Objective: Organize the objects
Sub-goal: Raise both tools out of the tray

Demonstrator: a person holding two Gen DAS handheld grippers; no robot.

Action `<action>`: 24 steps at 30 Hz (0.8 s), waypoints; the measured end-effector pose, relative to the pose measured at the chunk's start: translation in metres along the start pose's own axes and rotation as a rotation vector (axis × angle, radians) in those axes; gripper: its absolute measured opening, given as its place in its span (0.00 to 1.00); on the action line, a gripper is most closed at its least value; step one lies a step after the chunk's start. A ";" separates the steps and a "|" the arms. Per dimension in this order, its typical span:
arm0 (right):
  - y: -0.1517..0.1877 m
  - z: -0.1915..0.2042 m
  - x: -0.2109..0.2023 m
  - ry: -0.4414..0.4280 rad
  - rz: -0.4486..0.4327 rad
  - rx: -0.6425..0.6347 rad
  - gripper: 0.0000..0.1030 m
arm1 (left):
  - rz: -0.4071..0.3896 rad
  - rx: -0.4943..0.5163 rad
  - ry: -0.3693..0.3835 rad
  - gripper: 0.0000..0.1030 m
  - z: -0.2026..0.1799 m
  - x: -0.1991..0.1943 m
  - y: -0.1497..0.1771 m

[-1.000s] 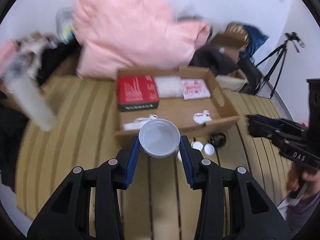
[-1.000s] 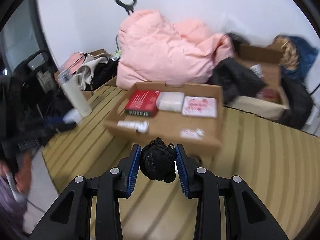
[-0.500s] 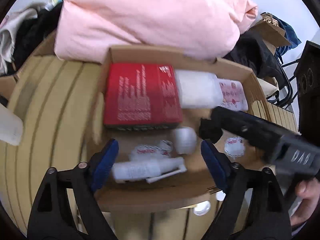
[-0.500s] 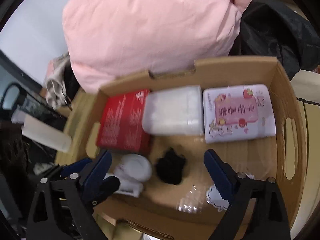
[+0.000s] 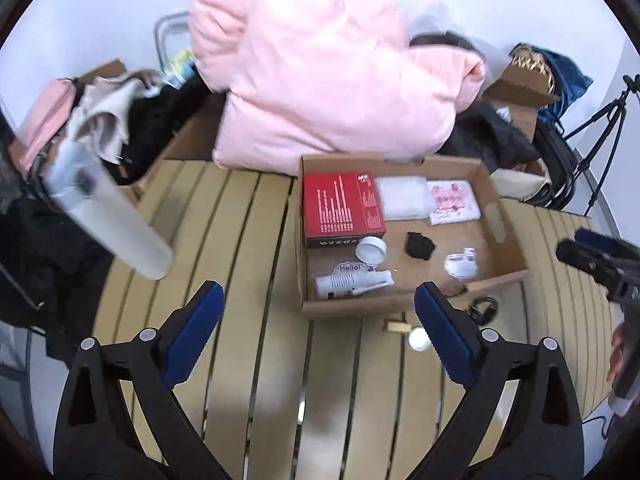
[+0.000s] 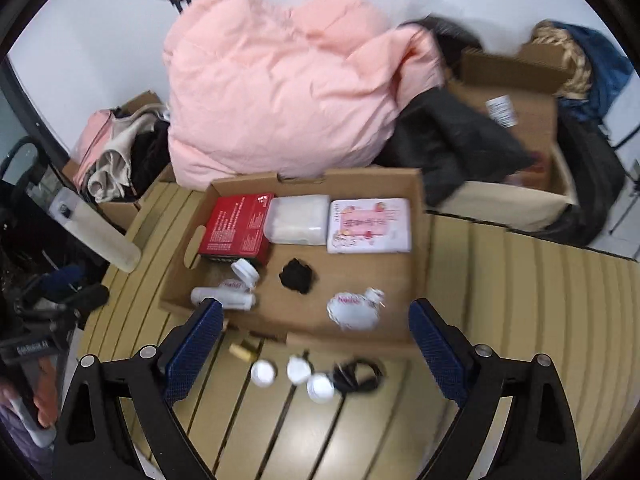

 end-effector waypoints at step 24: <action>0.309 0.133 -0.234 -0.028 -0.320 -0.329 0.93 | -0.372 0.030 0.065 1.00 0.047 -0.220 0.271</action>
Point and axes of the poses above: each gripper's, at about its wrist camera, not at the fingertips, and x roughly the way its jaws point, z to its left, y to its underside, the point moved 7 cm from there along x, roughly the way its jaws point, and after that the axes turned 10 degrees about -y, right-handed, at the moved point
